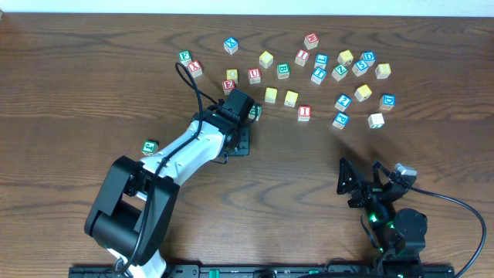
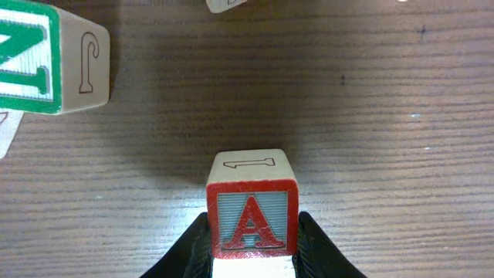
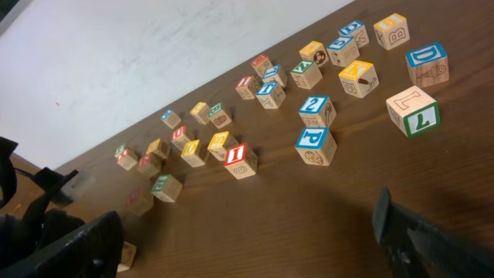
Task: Spell out AI2
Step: 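Lower the A block onto the table near the center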
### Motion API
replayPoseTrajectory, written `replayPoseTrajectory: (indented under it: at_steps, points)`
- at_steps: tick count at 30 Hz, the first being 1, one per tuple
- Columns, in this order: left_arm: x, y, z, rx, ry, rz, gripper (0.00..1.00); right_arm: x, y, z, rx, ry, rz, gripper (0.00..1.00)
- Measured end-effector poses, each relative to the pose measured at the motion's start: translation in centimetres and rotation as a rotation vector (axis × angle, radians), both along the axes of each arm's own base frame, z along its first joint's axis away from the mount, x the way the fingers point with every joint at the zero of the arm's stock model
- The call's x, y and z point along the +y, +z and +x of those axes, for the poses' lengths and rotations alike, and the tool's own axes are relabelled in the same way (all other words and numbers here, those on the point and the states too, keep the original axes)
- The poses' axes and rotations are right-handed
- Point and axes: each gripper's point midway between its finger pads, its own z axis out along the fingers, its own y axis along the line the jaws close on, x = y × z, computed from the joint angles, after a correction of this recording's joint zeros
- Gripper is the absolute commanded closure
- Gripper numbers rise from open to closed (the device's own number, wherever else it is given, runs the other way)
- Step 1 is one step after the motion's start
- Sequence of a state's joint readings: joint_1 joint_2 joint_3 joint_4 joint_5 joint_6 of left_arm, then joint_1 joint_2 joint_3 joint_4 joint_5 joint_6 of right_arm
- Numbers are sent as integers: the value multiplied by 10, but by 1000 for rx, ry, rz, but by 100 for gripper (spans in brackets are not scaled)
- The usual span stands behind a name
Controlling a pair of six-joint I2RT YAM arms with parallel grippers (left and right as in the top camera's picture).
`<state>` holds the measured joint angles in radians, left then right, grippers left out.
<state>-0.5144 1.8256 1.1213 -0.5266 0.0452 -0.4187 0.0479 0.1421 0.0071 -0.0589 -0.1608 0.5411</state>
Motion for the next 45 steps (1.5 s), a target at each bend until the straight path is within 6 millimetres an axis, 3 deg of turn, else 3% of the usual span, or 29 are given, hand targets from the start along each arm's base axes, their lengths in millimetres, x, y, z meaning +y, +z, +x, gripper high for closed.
replayPoseTrajectory:
  at_steps: [35,45]
  points:
    - [0,-1,1,-5,-2,6,91,0,0,0,0,0,0,1]
    - [0,-1,2,-11,-3,12,64,0,0,0,0,0,0,1]
